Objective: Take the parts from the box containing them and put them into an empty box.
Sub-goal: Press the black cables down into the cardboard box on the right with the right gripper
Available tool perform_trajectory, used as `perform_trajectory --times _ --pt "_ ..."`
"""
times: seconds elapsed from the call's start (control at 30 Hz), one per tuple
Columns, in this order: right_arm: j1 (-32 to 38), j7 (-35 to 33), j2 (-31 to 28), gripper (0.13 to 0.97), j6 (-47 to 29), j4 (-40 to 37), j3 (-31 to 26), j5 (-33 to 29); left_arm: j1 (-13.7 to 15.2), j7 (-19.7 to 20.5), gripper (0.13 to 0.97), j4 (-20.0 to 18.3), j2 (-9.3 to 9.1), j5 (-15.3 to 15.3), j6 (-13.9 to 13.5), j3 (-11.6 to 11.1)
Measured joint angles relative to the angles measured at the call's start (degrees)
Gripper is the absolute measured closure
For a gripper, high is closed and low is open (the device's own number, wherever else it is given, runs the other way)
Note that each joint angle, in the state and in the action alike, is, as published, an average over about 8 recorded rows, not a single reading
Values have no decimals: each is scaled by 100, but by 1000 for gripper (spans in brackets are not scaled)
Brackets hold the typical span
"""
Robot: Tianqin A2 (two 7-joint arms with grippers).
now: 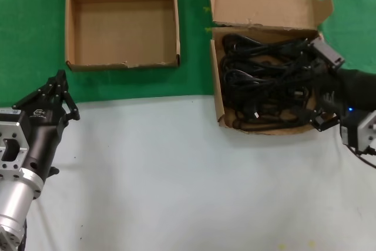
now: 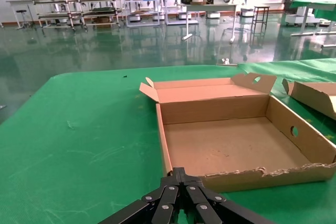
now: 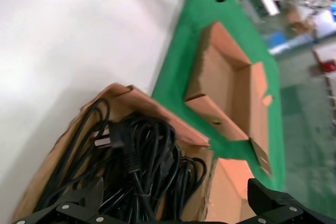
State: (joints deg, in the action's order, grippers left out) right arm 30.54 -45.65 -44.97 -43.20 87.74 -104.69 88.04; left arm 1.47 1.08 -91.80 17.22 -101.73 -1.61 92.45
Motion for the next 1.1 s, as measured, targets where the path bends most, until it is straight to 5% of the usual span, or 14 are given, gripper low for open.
perform_trajectory --times 0.53,0.93,1.1 --pt "1126 436 370 156 -171 -421 -1047 -1566 0 0 952 0 0 0 0 0" --pt "1320 956 462 249 -164 -391 -1276 -2227 0 0 952 0 0 0 0 0" --pt "1337 1154 463 348 -231 -357 -1335 -2395 0 0 952 0 0 0 0 0"
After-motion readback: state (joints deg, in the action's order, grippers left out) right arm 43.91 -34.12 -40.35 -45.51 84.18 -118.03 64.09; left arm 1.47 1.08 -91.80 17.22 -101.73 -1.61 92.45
